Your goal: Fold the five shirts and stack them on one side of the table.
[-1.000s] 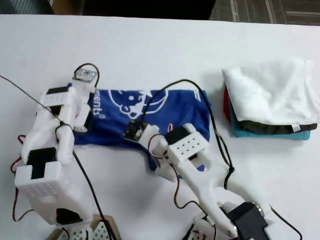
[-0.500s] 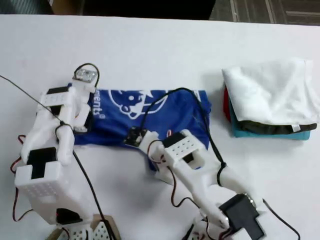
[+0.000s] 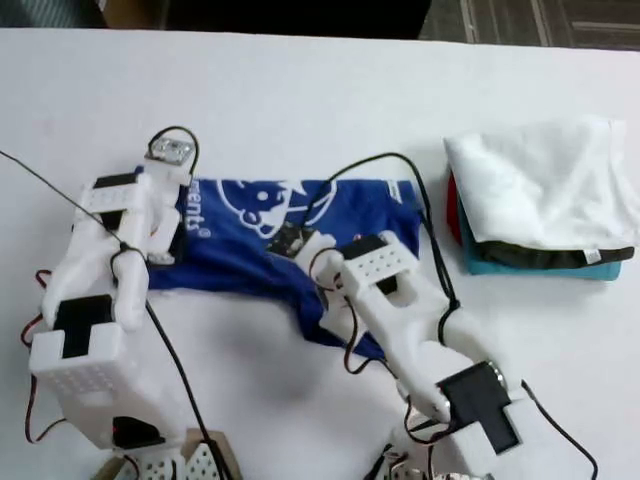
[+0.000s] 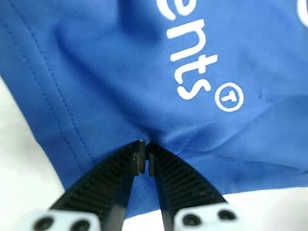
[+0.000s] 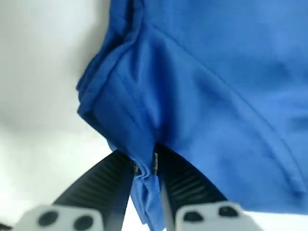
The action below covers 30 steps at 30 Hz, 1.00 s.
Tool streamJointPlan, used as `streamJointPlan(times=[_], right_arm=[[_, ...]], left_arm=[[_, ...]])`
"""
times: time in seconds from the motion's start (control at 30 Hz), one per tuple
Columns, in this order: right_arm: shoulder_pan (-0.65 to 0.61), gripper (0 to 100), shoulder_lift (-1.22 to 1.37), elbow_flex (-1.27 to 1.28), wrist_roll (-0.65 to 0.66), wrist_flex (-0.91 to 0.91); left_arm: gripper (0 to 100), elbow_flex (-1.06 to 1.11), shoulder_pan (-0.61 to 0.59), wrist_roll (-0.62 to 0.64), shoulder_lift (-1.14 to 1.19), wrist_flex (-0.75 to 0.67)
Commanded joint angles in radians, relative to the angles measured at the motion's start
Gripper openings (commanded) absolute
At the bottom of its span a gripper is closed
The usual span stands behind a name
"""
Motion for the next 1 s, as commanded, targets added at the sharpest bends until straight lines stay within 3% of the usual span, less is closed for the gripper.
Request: streamJointPlan(times=[0.0, 0.27, 0.73, 0.97], right_arm=[[0.007, 2.1, -0.076, -0.097, 0.055, 0.076], [0.102, 2.1, 0.025, -0.373, 0.153, 0.159], [0.182, 2.4, 0.680, -1.168, 0.173, 0.295], [0.242, 6.0, 0.903, -1.545, 0.163, 0.469]], left_arm=[[5, -0.004, -0.014, 0.008, -0.005, -0.038], [5, -0.004, -0.014, 0.008, -0.005, -0.038], [5, -0.004, -0.014, 0.008, -0.005, -0.038], [5, -0.004, -0.014, 0.008, -0.005, -0.038]])
